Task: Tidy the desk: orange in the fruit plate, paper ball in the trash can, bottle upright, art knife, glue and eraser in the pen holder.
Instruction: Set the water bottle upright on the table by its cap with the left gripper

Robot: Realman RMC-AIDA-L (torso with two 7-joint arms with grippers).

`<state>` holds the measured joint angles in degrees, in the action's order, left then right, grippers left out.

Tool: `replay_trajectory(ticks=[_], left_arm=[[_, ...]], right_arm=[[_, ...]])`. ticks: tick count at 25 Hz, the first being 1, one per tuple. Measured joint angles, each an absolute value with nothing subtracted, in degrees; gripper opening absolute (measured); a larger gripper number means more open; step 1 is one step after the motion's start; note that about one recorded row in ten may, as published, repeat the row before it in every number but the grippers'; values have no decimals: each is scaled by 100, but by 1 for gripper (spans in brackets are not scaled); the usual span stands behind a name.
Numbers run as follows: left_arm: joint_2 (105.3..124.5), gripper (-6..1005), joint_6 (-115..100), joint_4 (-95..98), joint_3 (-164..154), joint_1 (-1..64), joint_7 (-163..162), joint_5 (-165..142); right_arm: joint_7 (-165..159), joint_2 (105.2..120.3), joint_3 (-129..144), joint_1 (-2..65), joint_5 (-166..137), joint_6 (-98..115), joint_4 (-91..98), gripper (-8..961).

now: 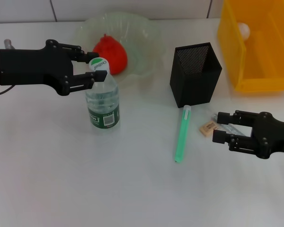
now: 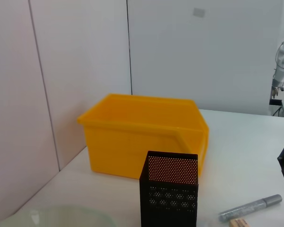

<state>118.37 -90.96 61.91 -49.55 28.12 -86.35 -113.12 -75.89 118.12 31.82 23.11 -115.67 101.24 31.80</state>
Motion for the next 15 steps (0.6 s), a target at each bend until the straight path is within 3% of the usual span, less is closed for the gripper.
replay_trajectory(ticks=[15], left_arm=[[11854,477,-9091,6053,-4919,2731,-8562,-11119]], right_arm=[[-7576,11813,3190,2285,-11568,10157,3182,640]])
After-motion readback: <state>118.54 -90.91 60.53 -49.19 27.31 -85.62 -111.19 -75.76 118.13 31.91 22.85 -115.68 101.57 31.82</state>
